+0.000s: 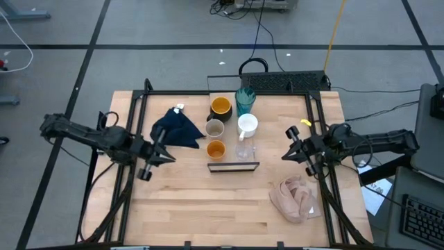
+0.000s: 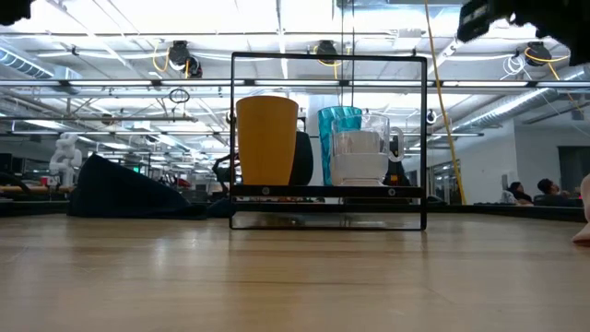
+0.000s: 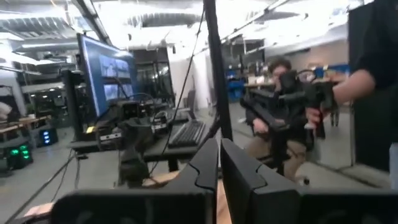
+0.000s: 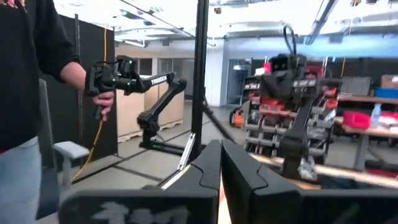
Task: Stack small to large cups/mugs on shelf
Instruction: Return to Home Position
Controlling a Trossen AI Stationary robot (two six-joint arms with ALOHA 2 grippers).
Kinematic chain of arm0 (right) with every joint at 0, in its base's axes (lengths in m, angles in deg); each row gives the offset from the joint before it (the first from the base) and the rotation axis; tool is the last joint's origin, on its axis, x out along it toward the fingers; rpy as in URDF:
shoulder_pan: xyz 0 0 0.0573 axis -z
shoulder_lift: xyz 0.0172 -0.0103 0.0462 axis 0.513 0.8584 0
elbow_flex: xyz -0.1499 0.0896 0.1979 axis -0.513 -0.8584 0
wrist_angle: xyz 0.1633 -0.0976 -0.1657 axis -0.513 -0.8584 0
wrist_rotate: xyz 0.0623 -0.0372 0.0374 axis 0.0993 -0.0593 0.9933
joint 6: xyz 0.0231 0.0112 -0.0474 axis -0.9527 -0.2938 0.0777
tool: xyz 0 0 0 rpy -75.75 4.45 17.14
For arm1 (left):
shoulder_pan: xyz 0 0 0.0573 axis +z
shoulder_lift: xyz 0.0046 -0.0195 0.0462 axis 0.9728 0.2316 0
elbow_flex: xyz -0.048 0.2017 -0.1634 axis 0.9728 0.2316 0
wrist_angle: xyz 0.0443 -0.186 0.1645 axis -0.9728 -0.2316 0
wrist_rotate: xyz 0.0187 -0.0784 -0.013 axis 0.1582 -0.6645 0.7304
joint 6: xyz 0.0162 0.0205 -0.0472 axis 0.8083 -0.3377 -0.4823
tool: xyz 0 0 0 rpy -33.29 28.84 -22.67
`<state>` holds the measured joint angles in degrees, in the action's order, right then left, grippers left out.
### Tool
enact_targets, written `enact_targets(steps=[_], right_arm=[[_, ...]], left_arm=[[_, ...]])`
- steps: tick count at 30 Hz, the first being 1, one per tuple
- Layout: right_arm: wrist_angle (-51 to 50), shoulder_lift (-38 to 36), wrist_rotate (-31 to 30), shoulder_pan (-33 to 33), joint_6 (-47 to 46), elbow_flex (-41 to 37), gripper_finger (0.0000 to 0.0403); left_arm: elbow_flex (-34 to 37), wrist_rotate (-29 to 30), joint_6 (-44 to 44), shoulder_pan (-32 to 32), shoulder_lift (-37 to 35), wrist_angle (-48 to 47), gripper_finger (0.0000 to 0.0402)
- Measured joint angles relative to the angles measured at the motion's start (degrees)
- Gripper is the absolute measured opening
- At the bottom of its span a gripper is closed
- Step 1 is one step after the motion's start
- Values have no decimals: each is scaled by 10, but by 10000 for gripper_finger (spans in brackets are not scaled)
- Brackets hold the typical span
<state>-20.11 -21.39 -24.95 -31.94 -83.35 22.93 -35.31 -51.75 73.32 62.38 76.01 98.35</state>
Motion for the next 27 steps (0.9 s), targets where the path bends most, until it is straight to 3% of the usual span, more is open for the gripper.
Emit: enact_targets(steps=[5, 10, 15, 21, 27], right_arm=[[42, -6, 44, 0, -7, -51, 2], [221, -33, 25, 12, 2, -124, 2], [153, -56, 30, 28, -35, -152, 2], [162, -61, 35, 45, 25, -153, 2], [61, -61, 44, 67, 18, -154, 2]], left_arm=[[13, -1, 30, 21, 0, -56, 21], [51, -43, 25, 56, -1, 17, 21], [105, -103, 6, 80, 0, 55, 21], [180, -105, -14, 105, -1, 203, 21], [235, -104, -23, 117, 0, 219, 21]])
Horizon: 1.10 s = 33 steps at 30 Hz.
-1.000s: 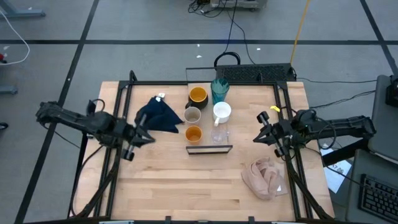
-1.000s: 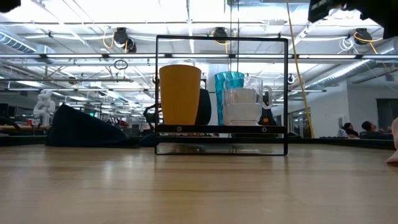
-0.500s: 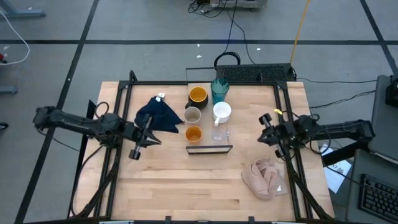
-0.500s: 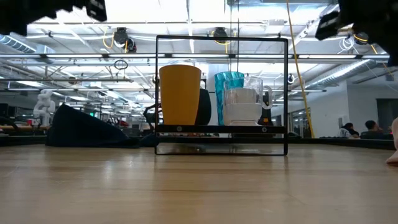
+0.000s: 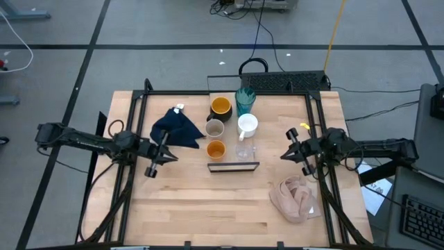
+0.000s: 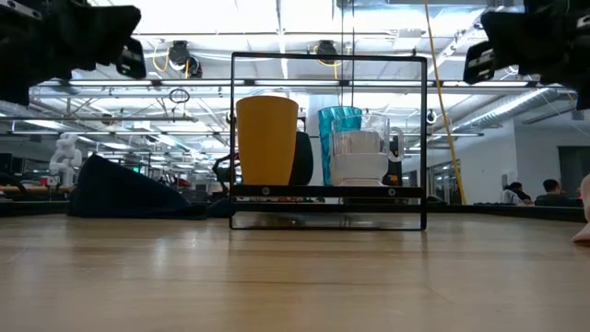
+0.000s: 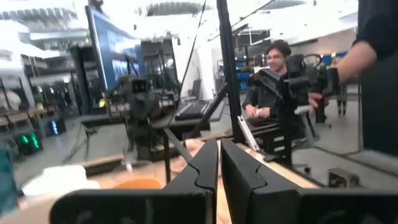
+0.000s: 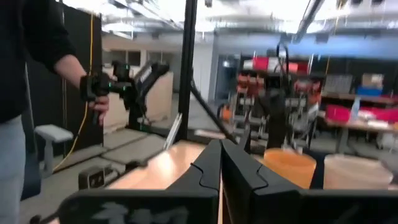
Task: Stack small to large cups/mugs on shelf
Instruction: Return to Home Position
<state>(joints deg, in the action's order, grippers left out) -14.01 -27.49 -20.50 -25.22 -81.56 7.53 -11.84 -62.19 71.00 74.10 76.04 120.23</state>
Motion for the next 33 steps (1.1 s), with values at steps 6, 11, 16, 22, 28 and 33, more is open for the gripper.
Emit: enact_targets(steps=[6, 11, 16, 22, 28, 33], right_arm=[[-14, 0, -1, 1, -3, 0, 2], [-70, 0, -1, 1, -19, -1, 2], [-74, 0, -1, -1, -71, -1, 2], [-75, 1, -11, -1, -74, -1, 2], [-75, 1, -19, 0, -104, -1, 2], [-75, 1, -19, 0, -104, -1, 2]], left_arm=[[0, 42, 73, 8, 5, -58, 21], [0, 88, 114, 21, 12, -58, 21], [0, 142, 67, 28, 12, -93, 21], [0, 49, 82, 28, 12, -184, 21], [0, 29, 99, 28, 12, -188, 21], [0, 56, -32, 28, 12, -187, 21]])
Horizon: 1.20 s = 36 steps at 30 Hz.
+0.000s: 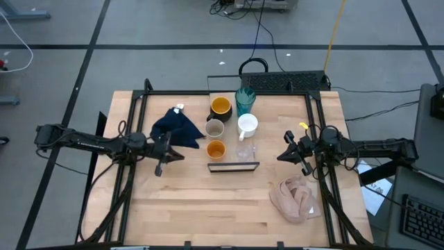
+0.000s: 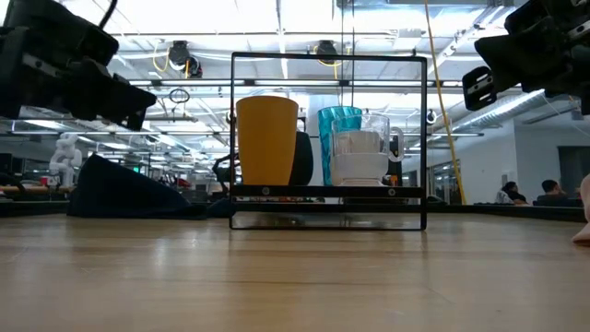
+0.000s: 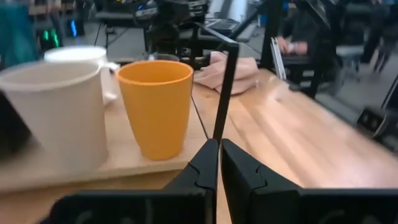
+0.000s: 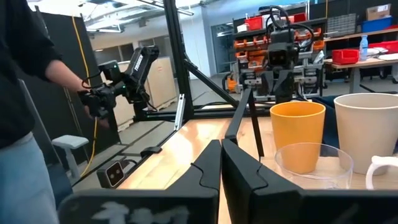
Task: Stack small to large cups/mugs on shelf
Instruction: Return to Home Position
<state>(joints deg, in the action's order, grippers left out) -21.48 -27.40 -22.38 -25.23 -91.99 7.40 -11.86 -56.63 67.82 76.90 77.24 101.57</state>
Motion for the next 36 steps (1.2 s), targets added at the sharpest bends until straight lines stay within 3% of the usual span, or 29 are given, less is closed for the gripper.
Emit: enact_targets(steps=[4, 9, 14, 31, 36], right_arm=[[0, 0, 0, 0, 0, 0, 2], [-1, -3, 0, -1, 0, 0, 2], [1, -51, 0, -8, 0, 0, 2], [-5, -208, 1, -9, 0, -4, 2], [14, -211, 2, -9, 0, -4, 2]], left_arm=[[0, 9, -61, 0, 0, 0, 21], [0, 11, -63, 0, 0, 0, 21], [0, 11, -60, 0, -7, -10, 21], [-1, 12, -60, 4, -287, -42, 21], [0, 11, -60, -2, -355, -44, 21]])
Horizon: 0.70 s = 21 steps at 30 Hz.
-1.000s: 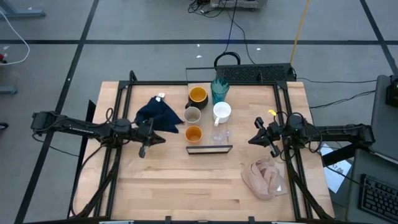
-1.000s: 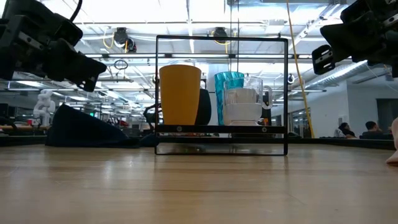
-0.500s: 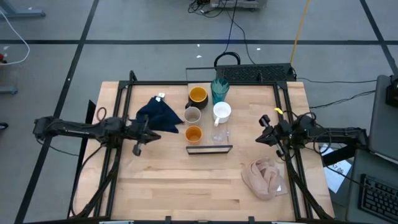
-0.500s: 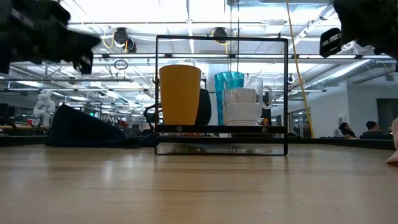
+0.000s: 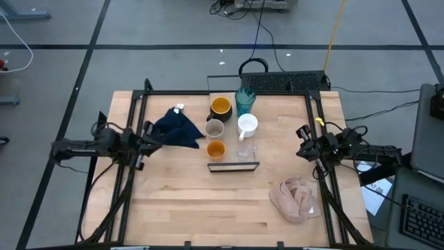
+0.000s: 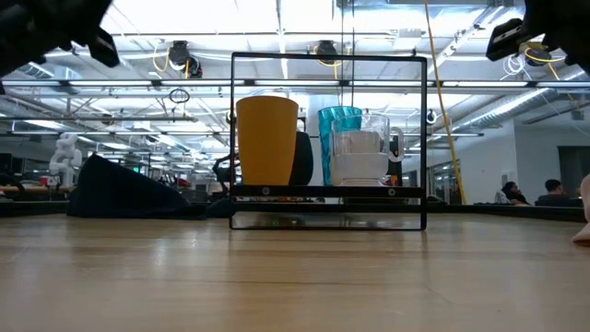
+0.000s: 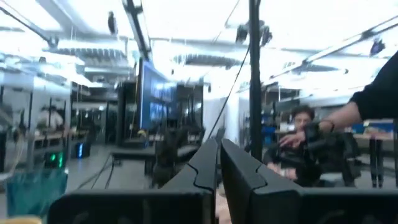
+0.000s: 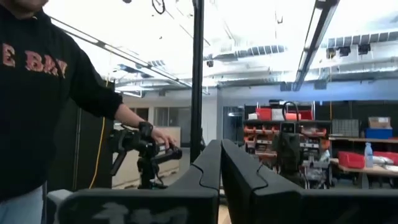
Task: Stack small to large cups/mugs on shelf
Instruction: Return to Home Position
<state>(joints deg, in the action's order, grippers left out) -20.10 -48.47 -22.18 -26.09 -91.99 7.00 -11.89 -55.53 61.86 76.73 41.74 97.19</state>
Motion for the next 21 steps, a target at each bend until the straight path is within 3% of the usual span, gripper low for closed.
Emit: enact_targets(steps=[6, 16, 21], right_arm=[[-2, 5, 0, 0, 0, 0, 2], [-135, 0, 0, 0, 0, 0, 2], [-206, 0, 0, 0, 0, 0, 2]], left_arm=[[0, -9, 1, -10, -31, 42, 21], [0, -2, 2, -14, -33, 23, 21], [0, 0, 2, -22, -33, -147, 21]])
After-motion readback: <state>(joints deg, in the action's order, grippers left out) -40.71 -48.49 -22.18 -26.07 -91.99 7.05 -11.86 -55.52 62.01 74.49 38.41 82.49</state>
